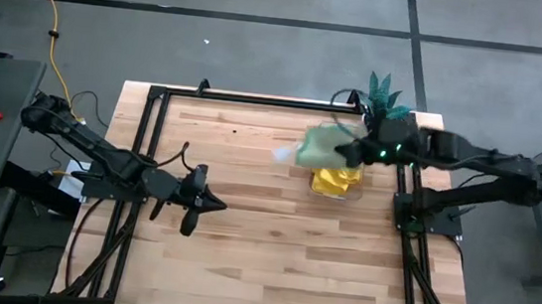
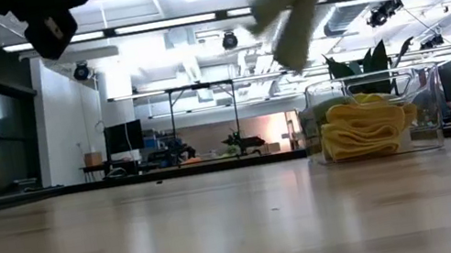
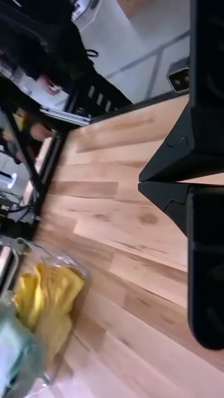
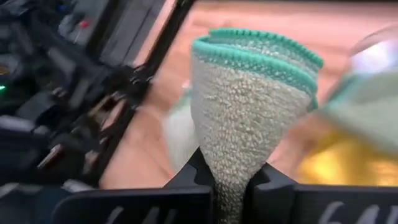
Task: Fold microfiber towels
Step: Put the folded green microfiber towel into the transparent bin
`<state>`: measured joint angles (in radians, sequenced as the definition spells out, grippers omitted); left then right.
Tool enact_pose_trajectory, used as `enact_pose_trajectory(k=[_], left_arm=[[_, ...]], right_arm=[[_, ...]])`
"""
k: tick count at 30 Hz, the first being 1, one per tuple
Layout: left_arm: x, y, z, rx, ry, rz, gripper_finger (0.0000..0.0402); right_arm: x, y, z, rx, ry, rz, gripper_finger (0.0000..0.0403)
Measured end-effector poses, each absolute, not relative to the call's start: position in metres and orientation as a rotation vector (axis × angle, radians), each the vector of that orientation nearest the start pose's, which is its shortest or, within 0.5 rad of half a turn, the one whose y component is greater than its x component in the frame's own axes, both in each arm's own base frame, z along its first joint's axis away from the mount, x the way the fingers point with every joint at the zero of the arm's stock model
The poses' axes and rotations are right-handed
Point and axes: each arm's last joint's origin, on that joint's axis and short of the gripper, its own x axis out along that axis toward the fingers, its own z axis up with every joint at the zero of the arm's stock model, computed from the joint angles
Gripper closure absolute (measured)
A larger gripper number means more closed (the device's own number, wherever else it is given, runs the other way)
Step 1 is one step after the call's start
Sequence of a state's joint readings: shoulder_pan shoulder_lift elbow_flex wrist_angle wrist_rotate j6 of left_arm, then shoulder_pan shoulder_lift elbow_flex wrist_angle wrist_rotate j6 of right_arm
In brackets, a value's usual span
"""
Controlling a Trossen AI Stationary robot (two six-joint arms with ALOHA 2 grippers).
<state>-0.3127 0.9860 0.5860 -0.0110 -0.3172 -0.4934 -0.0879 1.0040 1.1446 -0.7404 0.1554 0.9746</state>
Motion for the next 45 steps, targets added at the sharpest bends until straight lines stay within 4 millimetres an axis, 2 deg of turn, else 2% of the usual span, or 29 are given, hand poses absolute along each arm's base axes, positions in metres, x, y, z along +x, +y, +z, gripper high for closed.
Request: enact_pose_trajectory(k=[3,9,17,19,21,24,27,29,34,39,45], left_arm=[[0.203,-0.056,0.242,-0.352,0.405,0.103,0.0401],[0.204,-0.057,0.241,-0.365,0.413,0.109,0.0401],[0.204,-0.057,0.241,-0.367,0.414,0.109,0.0401],[0.204,-0.057,0.241,-0.367,0.413,0.109,0.0401],[0.204,-0.057,0.241,-0.367,0.415,0.108,0.0401],[0.204,-0.057,0.241,-0.37,0.418,0.099,0.0401],[0.204,-0.057,0.24,-0.377,0.421,0.099,0.0401],[0.204,-0.057,0.24,-0.377,0.421,0.097,0.0401],[0.203,-0.057,0.24,-0.376,0.424,0.097,0.0401],[0.203,-0.057,0.24,-0.376,0.424,0.097,0.0401],[0.204,-0.056,0.24,-0.376,0.425,0.104,0.0401]], right_arm=[[0.181,-0.032,0.376,0.898,0.452,-0.57,0.0402],[0.174,-0.041,0.361,0.91,0.575,-0.678,0.0402],[0.187,-0.044,0.377,0.846,0.401,-0.548,0.0403],[0.188,-0.042,0.376,0.834,0.403,-0.543,0.0403],[0.189,-0.038,0.364,0.833,0.426,-0.556,0.0403],[0.19,-0.031,0.33,0.892,0.484,-0.56,0.0403],[0.188,-0.025,0.304,0.987,0.426,-0.493,0.0403],[0.181,-0.022,0.293,1.036,0.382,-0.47,0.0403],[0.156,-0.017,0.27,1.122,0.395,-0.523,0.0403],[0.146,-0.019,0.285,1.134,0.282,-0.537,0.0403],[0.16,-0.027,0.312,1.07,0.131,-0.487,0.0403]])
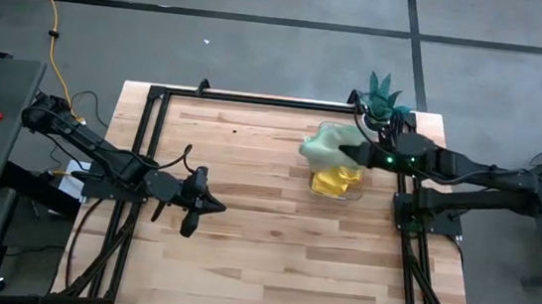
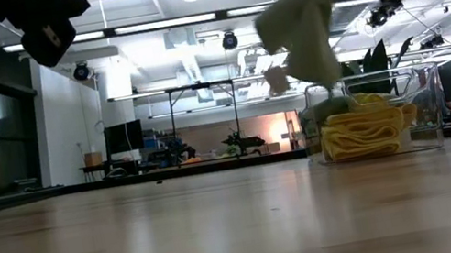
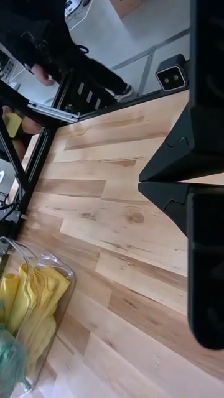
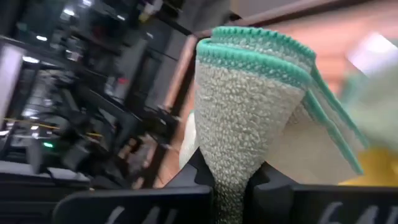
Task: Fold microfiber towels
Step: Put the folded green microfiber towel into the transparent bin
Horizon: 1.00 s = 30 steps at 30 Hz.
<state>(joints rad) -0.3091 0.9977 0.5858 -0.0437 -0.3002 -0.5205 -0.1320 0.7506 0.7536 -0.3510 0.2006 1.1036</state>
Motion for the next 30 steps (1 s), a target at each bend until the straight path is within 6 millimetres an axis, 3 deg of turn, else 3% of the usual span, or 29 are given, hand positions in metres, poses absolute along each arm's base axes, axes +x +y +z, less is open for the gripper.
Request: enact_pose_trajectory(k=[5,13,21,30], left_arm=[[0.204,-0.052,0.239,-0.376,0.434,0.127,0.0401],[0.206,-0.045,0.239,-0.384,0.43,0.156,0.0401],[0.206,-0.044,0.239,-0.389,0.435,0.143,0.0402],[0.206,-0.044,0.239,-0.389,0.436,0.144,0.0401]], right_arm=[[0.182,-0.031,0.32,1.005,0.026,-0.394,0.0403],[0.202,-0.03,0.292,1.018,0.26,-0.416,0.0403],[0.18,-0.025,0.271,1.091,0.553,-0.514,0.0403],[0.151,-0.023,0.265,1.082,0.667,-0.686,0.0403]])
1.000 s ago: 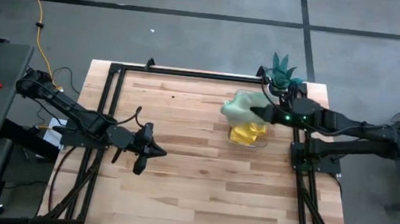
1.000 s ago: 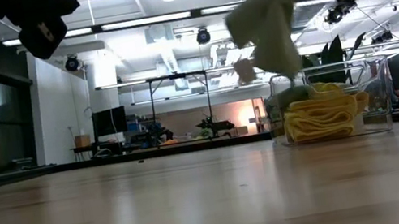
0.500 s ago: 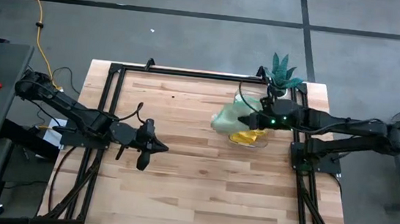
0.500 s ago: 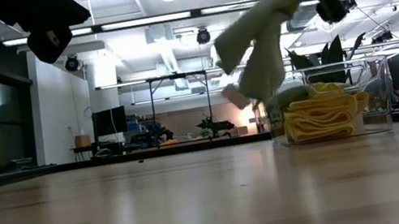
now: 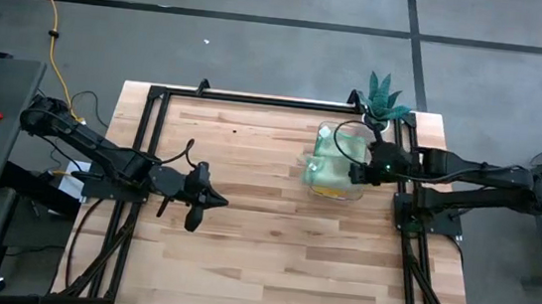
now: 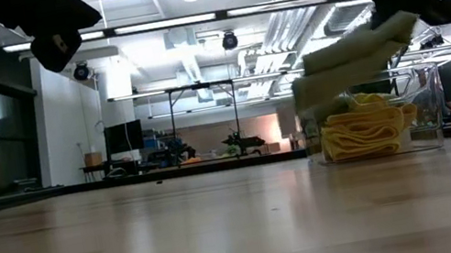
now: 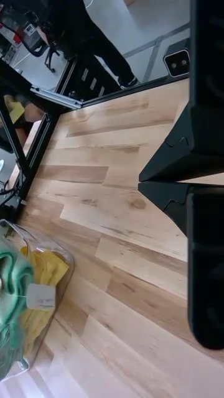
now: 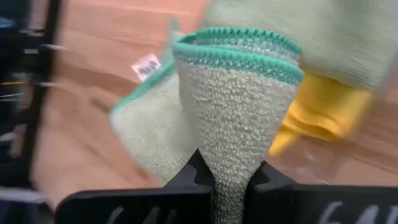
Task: Fold microfiber towels
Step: Put the folded green microfiber towel into the transparent bin
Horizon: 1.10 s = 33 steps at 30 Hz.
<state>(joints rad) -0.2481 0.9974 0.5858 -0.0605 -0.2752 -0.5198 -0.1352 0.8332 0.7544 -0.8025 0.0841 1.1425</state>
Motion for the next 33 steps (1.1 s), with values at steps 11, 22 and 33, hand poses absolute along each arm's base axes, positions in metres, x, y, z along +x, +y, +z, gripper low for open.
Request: enact_pose_trajectory(k=[11,22,33], left_arm=[[0.206,-0.044,0.238,-0.388,0.441,0.142,0.0401],[0.206,-0.044,0.238,-0.389,0.441,0.141,0.0401],[0.206,-0.044,0.238,-0.387,0.441,0.141,0.0401]], right_arm=[[0.153,-0.024,0.246,1.043,0.861,-0.832,0.0403],[0.175,-0.027,0.229,1.064,0.916,-0.884,0.0403],[0.191,-0.029,0.206,1.076,1.018,-0.996,0.038]])
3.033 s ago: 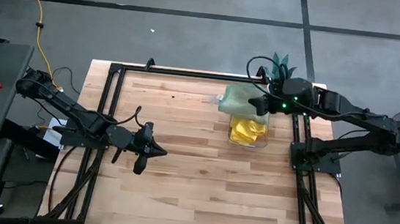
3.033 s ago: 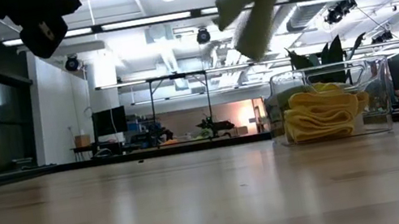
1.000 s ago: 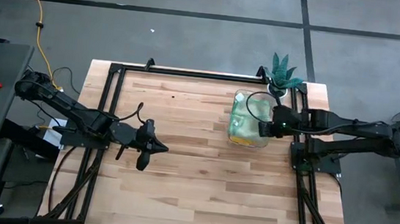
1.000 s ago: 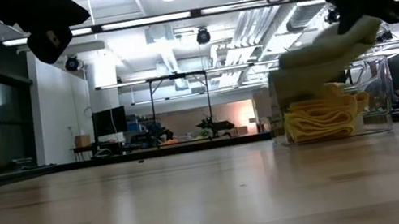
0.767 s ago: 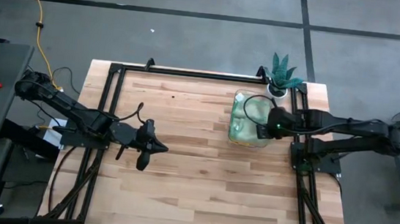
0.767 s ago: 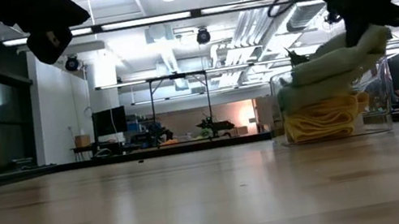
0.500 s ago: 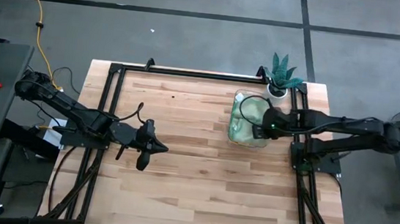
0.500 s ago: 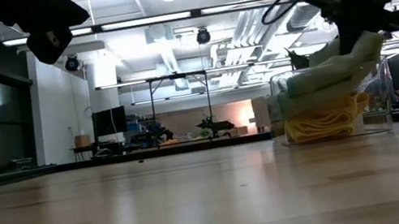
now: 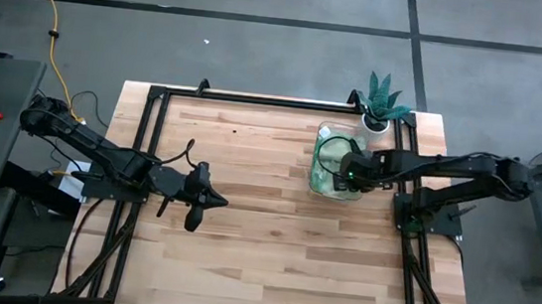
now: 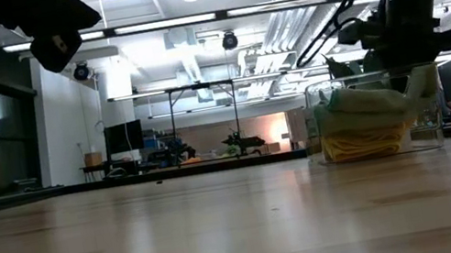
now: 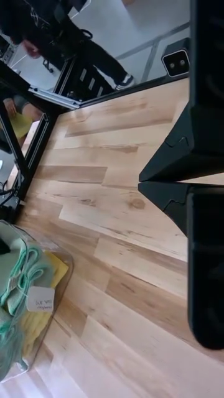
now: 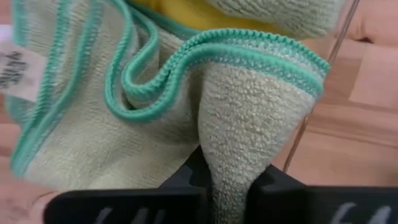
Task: Fold microfiber towels
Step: Put the folded green microfiber towel into the transparent bin
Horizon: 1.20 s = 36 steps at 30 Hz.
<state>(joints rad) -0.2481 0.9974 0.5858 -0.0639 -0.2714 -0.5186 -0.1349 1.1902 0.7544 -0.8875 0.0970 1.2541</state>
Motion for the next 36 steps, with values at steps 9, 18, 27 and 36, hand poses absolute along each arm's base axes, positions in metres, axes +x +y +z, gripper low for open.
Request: enact_pose_trajectory(k=[9,18,27,36], left_arm=[[0.206,-0.045,0.238,-0.355,0.452,0.103,0.0402],[0.206,-0.045,0.238,-0.344,0.454,0.097,0.0402],[0.206,-0.045,0.238,-0.345,0.456,0.095,0.0401],[0.206,-0.045,0.238,-0.344,0.457,0.095,0.0401]], right_arm=[[0.191,-0.029,0.205,1.07,1.041,-0.992,0.0265],[0.177,-0.032,0.259,0.89,1.021,-1.109,0.0185],[0.188,-0.033,0.274,0.906,0.931,-1.009,0.0234],[0.184,-0.029,0.229,1.002,0.979,-1.038,0.0368]])
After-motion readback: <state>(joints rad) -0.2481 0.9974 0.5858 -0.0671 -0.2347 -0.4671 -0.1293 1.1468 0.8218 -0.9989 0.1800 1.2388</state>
